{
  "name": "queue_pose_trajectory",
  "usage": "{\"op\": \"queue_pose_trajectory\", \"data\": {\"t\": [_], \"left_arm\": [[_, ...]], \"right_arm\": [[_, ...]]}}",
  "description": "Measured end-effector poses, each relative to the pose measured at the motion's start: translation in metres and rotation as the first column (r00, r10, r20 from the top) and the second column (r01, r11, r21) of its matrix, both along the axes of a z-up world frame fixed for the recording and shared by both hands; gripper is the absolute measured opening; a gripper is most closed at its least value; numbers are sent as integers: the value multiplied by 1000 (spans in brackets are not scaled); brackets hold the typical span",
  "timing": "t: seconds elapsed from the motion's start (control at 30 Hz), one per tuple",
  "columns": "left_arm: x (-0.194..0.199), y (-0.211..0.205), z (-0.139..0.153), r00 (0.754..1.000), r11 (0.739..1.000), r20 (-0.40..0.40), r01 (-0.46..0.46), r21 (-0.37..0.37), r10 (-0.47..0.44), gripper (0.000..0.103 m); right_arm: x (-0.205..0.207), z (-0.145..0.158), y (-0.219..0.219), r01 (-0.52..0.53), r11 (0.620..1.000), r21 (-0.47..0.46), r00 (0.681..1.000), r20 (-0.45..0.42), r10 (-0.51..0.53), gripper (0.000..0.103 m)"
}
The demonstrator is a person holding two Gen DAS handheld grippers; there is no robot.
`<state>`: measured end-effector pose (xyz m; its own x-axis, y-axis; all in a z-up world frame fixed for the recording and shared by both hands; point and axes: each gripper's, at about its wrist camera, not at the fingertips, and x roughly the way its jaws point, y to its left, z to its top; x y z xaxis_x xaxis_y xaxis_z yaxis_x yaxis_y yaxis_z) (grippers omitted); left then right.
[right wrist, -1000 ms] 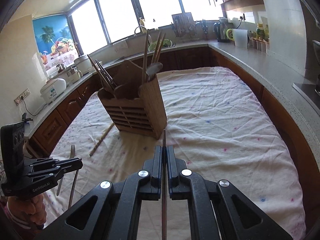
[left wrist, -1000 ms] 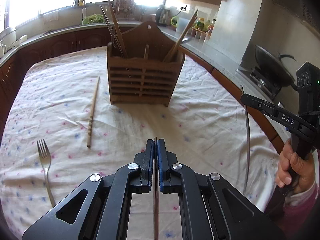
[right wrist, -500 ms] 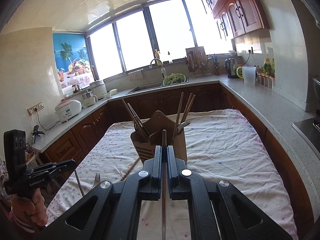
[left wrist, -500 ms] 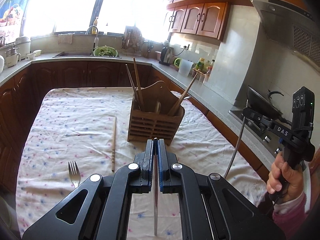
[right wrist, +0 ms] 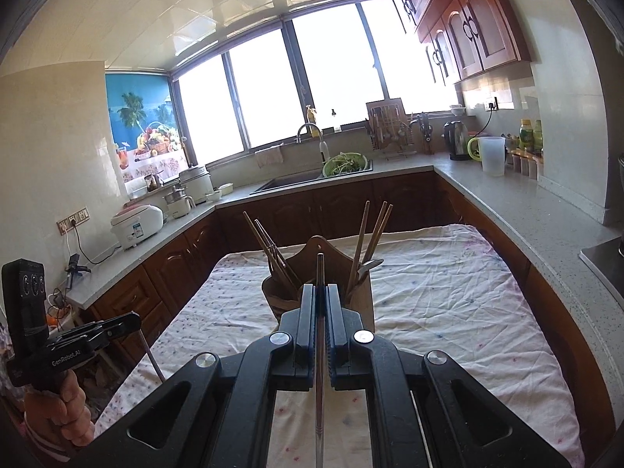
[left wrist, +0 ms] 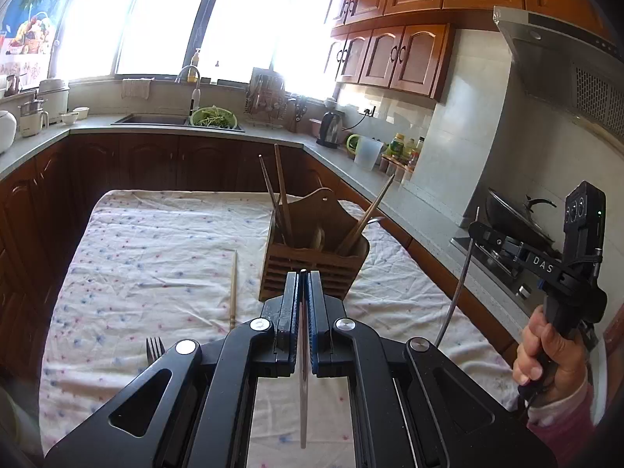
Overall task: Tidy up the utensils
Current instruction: 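Lift both metal chopsticks and carry them above the wooden holder, then lower both metal chopsticks down into the wooden holder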
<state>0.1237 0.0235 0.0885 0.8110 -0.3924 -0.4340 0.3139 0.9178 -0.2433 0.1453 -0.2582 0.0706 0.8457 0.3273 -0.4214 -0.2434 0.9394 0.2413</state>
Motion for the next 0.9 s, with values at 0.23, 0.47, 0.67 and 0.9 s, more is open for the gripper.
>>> {"op": "queue_pose_trajectory", "data": {"t": [0.23, 0.47, 0.67, 0.9], "left_arm": [[17, 0, 20, 999, 1000, 52, -2, -16, 3, 3], [46, -5, 49, 991, 1000, 134, -14, -18, 16, 3], [79, -11, 75, 978, 999, 205, -31, -20, 35, 3], [121, -13, 94, 963, 996, 260, -55, -63, 70, 3]], "right_arm": [[15, 2, -3, 24, 999, 35, 1000, 16, -24, 4], [44, 12, 1, 36, 998, 59, 997, 59, -40, 4], [74, 29, 4, 47, 996, 78, 992, 114, -56, 4], [114, 44, 8, 70, 993, 98, 982, 171, -86, 4]]}}
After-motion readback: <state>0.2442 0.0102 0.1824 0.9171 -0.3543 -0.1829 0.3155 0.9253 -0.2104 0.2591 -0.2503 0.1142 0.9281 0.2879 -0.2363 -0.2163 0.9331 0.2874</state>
